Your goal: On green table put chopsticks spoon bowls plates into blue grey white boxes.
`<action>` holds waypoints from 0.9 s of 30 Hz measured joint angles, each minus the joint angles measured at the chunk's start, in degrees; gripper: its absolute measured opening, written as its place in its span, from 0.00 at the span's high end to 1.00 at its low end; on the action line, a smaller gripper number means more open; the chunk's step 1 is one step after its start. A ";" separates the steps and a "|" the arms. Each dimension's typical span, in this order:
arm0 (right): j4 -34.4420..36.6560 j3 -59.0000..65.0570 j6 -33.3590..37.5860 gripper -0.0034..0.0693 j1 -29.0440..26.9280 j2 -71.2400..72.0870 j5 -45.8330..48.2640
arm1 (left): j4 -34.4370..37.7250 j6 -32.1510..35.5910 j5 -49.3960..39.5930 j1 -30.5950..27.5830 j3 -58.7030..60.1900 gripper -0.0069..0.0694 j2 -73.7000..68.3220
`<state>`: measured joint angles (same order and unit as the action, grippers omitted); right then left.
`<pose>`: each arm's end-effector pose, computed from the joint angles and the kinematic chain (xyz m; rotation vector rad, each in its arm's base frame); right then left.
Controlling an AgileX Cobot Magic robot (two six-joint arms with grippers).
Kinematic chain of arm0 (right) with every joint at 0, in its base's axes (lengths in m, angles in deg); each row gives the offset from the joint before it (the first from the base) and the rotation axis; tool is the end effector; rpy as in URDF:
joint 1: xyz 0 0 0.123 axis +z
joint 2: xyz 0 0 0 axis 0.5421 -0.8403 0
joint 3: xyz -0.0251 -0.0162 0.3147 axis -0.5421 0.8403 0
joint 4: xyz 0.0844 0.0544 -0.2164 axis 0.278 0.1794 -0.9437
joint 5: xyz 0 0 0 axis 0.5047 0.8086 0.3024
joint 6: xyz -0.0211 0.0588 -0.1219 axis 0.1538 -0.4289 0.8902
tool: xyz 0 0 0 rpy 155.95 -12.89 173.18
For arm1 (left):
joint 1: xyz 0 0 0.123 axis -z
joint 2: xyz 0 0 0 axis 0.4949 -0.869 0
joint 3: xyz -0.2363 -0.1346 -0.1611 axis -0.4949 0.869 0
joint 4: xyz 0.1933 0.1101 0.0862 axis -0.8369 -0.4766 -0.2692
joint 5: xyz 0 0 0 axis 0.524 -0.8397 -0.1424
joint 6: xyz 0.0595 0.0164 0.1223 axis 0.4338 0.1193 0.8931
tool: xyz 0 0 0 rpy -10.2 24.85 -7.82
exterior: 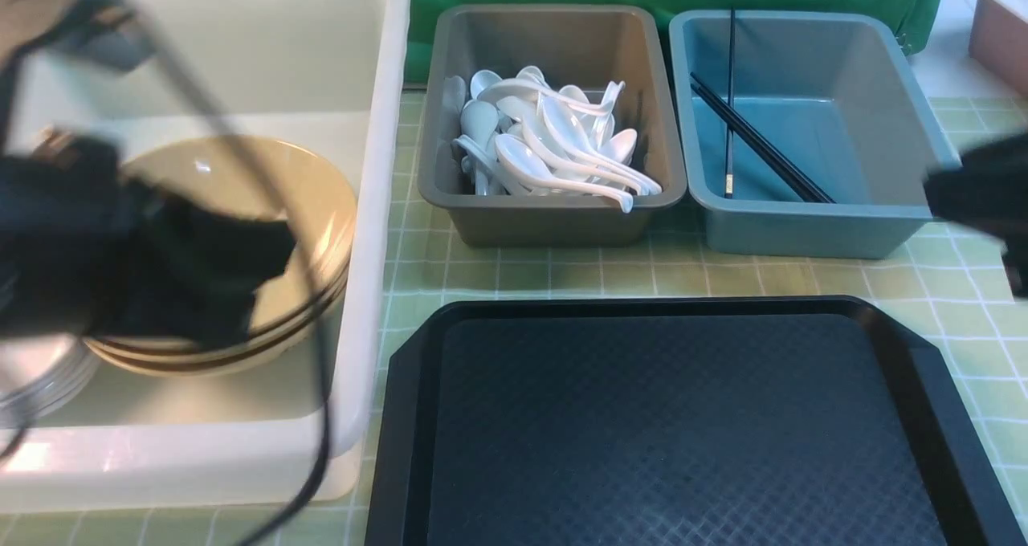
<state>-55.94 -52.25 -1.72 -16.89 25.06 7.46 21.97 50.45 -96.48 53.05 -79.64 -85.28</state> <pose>0.1801 0.0663 0.3788 -0.5167 2.0218 0.1802 0.1325 -0.0831 0.3633 0.5836 2.1575 -0.3980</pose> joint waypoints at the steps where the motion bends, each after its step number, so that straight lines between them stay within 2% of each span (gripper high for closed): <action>1: -0.11 2.82 -1.46 0.69 -0.06 2.75 -0.70 | 0.00 -0.77 0.24 0.04 2.59 0.91 3.80; 4: -0.11 9.68 -2.69 0.79 -0.06 9.89 -5.61 | 0.00 -3.12 0.28 0.04 7.17 0.91 10.71; 6: -0.11 15.91 -2.68 0.87 -0.06 17.23 -12.04 | 0.56 -4.69 -0.10 0.04 11.04 0.91 15.17; 8: -0.11 22.98 -3.11 0.91 -0.06 24.94 -19.27 | 2.36 -7.06 -0.53 0.04 15.34 0.91 20.12; 12: -0.11 34.01 -6.96 0.92 -0.06 33.75 -30.12 | 8.79 -11.06 0.44 0.04 21.28 0.91 27.40; 15: -0.11 39.27 -10.92 0.92 -0.06 37.78 -34.25 | 11.94 -11.92 3.72 0.04 24.85 0.91 30.63; 19: -0.06 40.54 -10.91 0.92 -0.06 39.63 -35.76 | 15.00 -12.04 6.68 0.04 25.96 0.91 31.82; 23: -0.06 40.59 -8.78 0.92 -0.06 39.99 -36.51 | 22.78 -12.15 7.58 0.04 26.21 0.91 31.87; 27: -0.01 40.64 -8.40 0.92 -0.06 40.04 -36.51 | 26.35 -12.15 7.50 0.04 26.68 0.91 31.87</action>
<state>-55.95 -11.61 -10.13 -16.95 65.09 -29.05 48.33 38.31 -88.99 53.09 -52.96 -53.41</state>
